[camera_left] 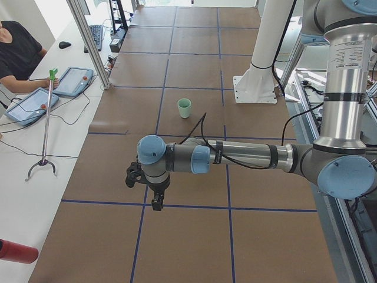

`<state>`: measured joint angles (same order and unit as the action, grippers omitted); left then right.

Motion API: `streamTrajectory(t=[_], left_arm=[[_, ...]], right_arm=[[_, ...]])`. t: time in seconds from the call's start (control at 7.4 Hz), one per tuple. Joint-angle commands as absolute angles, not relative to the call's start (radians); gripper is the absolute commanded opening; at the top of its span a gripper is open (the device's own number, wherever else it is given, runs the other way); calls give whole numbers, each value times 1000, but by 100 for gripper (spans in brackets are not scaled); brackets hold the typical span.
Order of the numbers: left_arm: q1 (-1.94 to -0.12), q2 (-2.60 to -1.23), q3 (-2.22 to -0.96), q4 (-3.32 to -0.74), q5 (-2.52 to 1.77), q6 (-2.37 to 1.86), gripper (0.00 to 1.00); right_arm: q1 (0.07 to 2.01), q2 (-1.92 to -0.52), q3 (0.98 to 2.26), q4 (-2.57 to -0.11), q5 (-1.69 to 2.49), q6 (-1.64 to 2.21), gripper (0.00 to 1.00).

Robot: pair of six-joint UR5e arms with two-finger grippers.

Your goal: Stack cups

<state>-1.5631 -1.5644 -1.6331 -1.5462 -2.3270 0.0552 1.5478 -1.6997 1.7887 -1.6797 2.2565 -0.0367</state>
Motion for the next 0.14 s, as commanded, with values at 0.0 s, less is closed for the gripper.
streamTrajectory(t=[0.0], left_arm=[[-1569, -1565, -1634, -1546, -2329, 55, 100]], right_arm=[[1548, -1700, 1789, -1680, 2256, -37, 100]])
